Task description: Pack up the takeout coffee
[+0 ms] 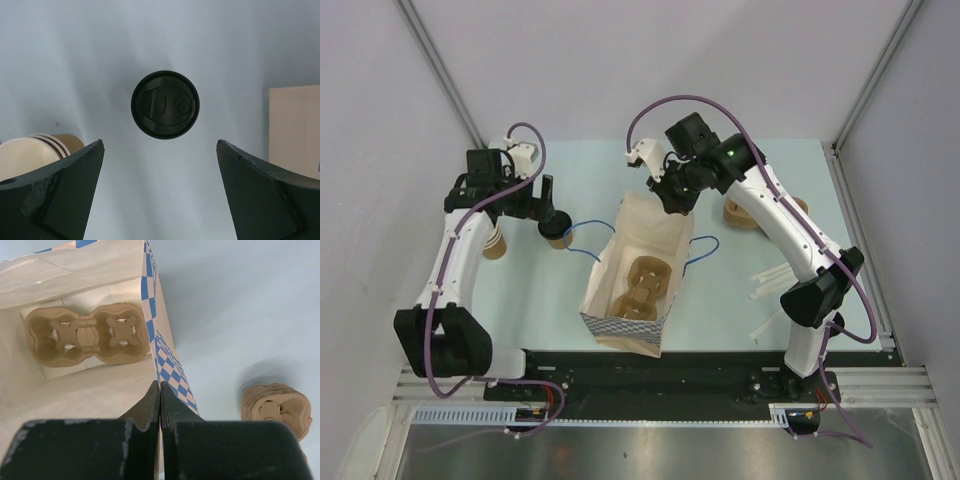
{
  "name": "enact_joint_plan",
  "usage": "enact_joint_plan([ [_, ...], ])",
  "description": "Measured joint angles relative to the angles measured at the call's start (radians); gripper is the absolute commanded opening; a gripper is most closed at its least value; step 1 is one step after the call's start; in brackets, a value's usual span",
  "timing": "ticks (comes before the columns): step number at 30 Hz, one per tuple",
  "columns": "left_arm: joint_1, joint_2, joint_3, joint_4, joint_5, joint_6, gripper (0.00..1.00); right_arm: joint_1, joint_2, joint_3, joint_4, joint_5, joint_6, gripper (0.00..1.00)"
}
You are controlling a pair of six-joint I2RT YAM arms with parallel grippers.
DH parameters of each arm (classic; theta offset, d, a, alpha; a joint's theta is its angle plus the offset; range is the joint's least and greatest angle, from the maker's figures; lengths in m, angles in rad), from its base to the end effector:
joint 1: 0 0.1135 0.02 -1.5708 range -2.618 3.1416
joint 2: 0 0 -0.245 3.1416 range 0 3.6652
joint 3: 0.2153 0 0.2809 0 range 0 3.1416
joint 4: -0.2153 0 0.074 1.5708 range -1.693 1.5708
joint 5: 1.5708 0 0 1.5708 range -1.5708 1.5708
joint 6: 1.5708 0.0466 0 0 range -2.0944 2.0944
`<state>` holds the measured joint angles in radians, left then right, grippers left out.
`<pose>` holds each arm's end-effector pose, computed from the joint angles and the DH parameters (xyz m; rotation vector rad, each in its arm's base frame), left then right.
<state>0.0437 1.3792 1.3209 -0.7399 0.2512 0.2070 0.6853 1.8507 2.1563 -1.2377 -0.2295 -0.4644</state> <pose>0.3341 0.0030 0.3126 0.3107 2.3232 -0.1742 0.3049 0.2629 0.3929 -1.4428 2.0515 0.3784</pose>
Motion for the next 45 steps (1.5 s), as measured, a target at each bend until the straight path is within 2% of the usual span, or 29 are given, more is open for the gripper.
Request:
enact_joint_plan([
  [7,0.0,0.088,-0.018,0.083,-0.002,0.002,0.99,0.0,0.0,-0.002,0.0,0.0,0.0,0.0],
  [19,0.0,0.235,-0.018,0.117,0.042,-0.042,1.0,0.0,0.0,-0.014,0.0,0.0,0.0,0.0],
  [45,0.0,0.313,-0.031,0.14,0.048,-0.052,0.97,-0.003,0.0,-0.017,0.001,-0.005,-0.001,0.0],
])
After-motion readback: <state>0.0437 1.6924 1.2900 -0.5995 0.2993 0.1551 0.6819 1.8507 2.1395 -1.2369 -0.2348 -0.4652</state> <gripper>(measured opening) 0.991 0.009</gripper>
